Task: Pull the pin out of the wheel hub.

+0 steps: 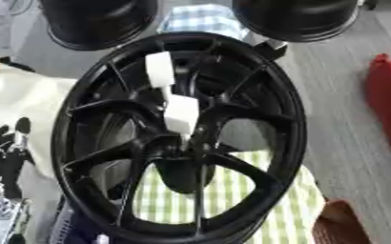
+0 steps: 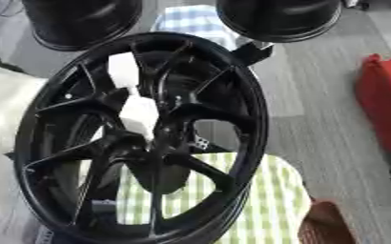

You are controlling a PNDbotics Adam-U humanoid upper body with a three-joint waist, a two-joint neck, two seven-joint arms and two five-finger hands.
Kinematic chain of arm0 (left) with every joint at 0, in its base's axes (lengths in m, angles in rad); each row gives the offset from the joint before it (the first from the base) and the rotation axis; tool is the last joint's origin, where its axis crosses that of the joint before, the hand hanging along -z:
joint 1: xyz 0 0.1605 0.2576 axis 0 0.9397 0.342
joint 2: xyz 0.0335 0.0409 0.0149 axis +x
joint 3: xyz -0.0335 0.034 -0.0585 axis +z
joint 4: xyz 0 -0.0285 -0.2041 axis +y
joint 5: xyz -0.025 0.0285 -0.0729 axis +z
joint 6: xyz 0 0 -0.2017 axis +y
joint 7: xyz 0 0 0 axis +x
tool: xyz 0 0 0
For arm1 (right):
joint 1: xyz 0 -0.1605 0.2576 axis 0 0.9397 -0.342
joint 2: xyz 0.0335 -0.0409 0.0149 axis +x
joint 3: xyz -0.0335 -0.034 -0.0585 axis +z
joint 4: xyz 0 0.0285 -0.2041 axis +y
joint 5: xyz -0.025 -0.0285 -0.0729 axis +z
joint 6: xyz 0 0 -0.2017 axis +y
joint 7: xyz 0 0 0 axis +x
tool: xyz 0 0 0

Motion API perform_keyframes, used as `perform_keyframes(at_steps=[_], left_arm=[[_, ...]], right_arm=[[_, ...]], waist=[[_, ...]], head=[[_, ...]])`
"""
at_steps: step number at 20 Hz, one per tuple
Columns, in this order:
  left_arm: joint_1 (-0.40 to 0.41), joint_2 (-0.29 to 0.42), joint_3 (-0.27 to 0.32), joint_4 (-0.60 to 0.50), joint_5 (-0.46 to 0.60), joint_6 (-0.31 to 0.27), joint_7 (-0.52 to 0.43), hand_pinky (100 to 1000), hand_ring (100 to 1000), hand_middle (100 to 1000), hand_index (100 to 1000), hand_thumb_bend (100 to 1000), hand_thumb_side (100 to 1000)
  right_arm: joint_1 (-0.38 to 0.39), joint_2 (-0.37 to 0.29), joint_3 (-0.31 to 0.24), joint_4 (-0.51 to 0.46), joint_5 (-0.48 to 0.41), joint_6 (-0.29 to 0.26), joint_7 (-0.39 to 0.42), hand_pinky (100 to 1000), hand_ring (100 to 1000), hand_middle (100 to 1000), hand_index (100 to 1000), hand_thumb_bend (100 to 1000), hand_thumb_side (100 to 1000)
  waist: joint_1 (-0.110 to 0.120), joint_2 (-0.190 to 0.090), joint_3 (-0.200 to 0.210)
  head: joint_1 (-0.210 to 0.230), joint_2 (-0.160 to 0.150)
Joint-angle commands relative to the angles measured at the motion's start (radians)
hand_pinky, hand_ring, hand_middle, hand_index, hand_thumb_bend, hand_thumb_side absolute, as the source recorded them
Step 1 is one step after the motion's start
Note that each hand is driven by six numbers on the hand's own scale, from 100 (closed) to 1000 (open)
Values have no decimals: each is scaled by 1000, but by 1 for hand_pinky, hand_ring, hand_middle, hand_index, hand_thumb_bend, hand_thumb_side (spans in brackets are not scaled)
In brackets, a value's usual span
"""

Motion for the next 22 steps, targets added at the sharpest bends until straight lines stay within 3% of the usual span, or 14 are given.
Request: perform_keyframes(at_steps=[1, 7, 11, 15, 18, 22], left_arm=[[-36, 92, 18, -92, -25, 59, -53, 864, 698, 616, 790, 726, 524], [-187, 354, -14, -231, -57, 196, -313, 876, 725, 643, 805, 722, 543], [-327, 504, -71, -234, -22, 231, -459, 871, 737, 660, 815, 730, 556], [-456, 639, -168, -215, -109, 241, -657, 857, 751, 682, 823, 733, 570], [-547, 689, -251, -182, -166, 229, -845, 878, 774, 708, 826, 705, 557], [-658, 685, -333, -143, -192, 228, -1015, 875, 778, 714, 827, 691, 534]], right_arm=[[-3, -21, -13, -11, 1, -4, -7, 635, 613, 599, 713, 145, 521], [16, -28, -22, -18, 6, -6, -16, 635, 613, 599, 713, 144, 523], [22, -31, -25, -19, 10, -4, -19, 635, 612, 599, 713, 144, 523], [31, -36, -28, -24, 18, -6, -22, 635, 612, 599, 713, 142, 524], [36, -42, -29, -29, 24, -5, -23, 635, 612, 599, 713, 139, 525], [43, -47, -30, -27, 30, -4, -24, 635, 612, 599, 713, 139, 526]], waist=[[0, -10, -2], [16, -11, 3], [21, -13, 3], [29, -13, 4], [36, -15, 4], [39, -16, 6]], head=[[-9, 0], [-43, 10], [-58, 10], [-67, 10], [-74, 10], [-96, 9]])
